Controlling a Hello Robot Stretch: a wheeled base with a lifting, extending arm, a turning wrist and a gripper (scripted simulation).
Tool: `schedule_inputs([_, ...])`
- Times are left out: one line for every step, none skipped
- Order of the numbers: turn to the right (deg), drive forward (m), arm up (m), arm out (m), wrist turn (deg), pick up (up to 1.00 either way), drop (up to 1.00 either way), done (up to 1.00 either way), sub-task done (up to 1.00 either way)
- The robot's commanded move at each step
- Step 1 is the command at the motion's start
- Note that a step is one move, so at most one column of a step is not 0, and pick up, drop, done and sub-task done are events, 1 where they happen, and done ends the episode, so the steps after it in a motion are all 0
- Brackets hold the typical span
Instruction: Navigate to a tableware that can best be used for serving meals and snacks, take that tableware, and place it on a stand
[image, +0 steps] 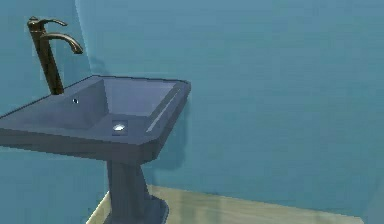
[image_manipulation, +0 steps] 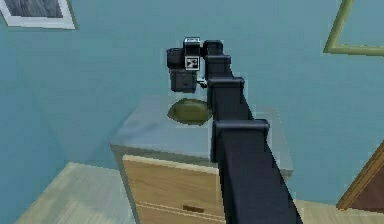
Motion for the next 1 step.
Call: schedule_inputs([0.0,0.0,0.0,0.0,0.0,0.0,0.0,1.0,0.0])
